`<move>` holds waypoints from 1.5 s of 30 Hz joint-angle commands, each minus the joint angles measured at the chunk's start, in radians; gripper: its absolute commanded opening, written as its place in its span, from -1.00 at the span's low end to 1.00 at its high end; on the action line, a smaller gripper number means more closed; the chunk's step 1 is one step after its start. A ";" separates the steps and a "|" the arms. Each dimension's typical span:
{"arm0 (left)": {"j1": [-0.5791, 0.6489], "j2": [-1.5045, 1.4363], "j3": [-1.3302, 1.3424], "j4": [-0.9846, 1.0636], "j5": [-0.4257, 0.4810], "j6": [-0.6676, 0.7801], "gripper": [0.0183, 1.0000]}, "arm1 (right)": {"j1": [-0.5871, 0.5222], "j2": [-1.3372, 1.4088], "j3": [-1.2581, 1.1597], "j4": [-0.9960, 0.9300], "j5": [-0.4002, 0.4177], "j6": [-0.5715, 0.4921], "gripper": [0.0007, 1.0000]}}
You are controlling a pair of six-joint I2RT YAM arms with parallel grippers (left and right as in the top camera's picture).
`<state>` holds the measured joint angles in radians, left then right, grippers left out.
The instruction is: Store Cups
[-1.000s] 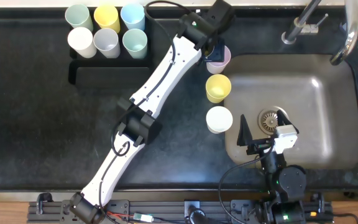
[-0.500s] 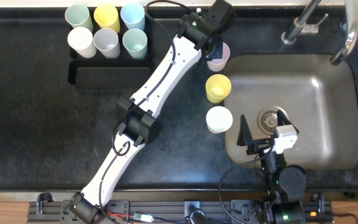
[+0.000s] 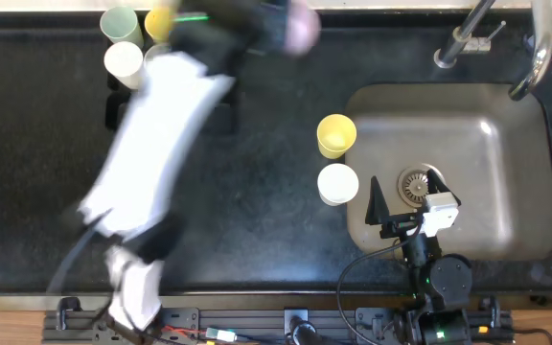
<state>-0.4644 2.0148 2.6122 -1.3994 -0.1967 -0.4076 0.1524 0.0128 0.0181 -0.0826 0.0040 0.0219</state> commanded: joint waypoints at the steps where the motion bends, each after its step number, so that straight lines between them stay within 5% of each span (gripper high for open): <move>1: 0.236 -0.262 -0.297 0.033 0.019 0.105 -0.96 | 0.006 -0.009 -0.013 0.006 -0.004 -0.003 0.99; 7: 0.546 -0.446 -0.666 0.124 0.168 0.237 -0.96 | 0.006 -0.009 -0.013 0.006 -0.004 -0.003 1.00; 14: 0.718 -0.431 -0.919 0.243 0.260 0.329 -0.96 | 0.006 -0.009 -0.013 0.006 -0.004 -0.003 1.00; 45: 0.729 -0.137 -1.016 0.462 0.290 0.328 -0.96 | 0.006 -0.009 -0.013 0.006 -0.004 -0.003 0.99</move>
<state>0.2749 1.8511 1.6028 -0.9440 0.0761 -0.0933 0.1520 0.0128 0.0181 -0.0822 0.0040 0.0219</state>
